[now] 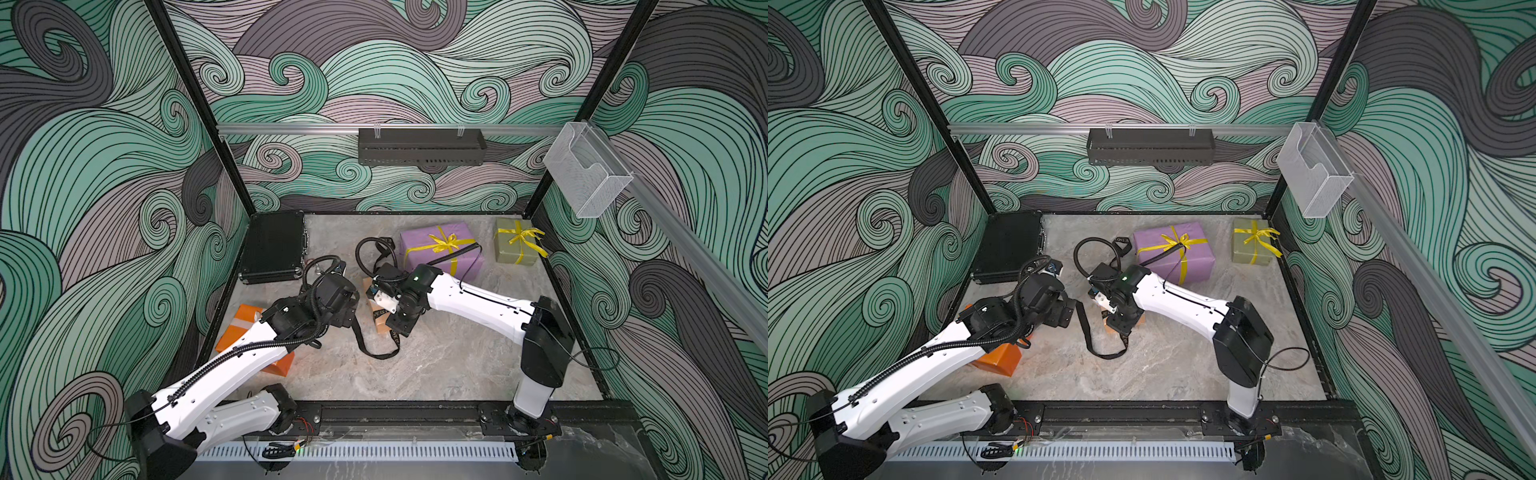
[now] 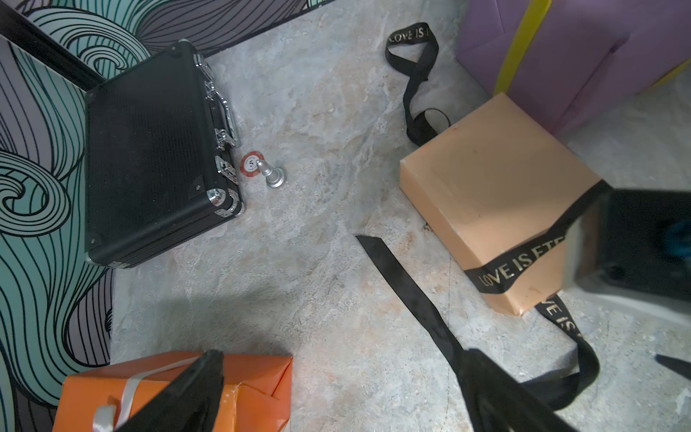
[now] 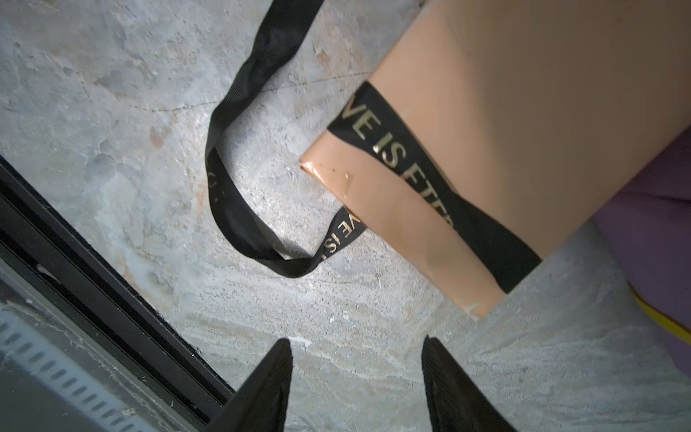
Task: Untie the ribbon bows on the gift boxes
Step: Pull the ribbon from the gift box.
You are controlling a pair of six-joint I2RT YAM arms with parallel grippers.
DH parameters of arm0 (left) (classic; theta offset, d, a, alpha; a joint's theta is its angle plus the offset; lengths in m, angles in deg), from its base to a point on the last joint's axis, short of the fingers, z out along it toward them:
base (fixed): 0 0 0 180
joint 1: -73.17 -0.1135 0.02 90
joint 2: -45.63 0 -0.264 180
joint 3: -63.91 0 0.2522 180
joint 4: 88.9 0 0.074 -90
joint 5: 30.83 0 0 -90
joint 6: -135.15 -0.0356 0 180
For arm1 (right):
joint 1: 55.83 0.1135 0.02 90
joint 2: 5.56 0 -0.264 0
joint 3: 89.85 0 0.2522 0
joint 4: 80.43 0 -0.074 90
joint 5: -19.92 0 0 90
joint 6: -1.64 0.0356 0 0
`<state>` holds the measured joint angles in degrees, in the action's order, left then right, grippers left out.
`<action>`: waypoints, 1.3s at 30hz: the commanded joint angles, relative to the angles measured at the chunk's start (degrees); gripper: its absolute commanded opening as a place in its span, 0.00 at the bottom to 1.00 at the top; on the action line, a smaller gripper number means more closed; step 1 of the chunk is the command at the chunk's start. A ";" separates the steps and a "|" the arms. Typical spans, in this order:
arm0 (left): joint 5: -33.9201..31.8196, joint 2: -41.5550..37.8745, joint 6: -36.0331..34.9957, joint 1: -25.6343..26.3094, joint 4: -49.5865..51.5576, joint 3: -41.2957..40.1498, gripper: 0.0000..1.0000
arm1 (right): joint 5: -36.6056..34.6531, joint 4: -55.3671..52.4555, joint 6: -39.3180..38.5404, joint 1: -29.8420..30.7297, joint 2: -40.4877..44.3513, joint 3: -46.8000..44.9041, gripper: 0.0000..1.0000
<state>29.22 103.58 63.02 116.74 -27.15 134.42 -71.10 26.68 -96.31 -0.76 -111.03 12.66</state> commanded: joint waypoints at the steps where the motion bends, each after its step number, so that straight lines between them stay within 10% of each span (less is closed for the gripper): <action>1: -3.02 -2.24 1.69 -0.90 0.63 0.75 0.99 | 1.02 -0.16 -3.63 -0.42 -3.83 5.54 0.60; 39: -1.97 -6.10 1.41 -1.21 -1.32 -0.28 0.99 | 6.01 -5.03 -4.89 -4.92 -17.67 16.14 0.53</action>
<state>27.29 98.25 63.81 115.93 -28.05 134.09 -66.51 22.83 -101.47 -5.33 -128.32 29.91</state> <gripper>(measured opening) 0.987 0.540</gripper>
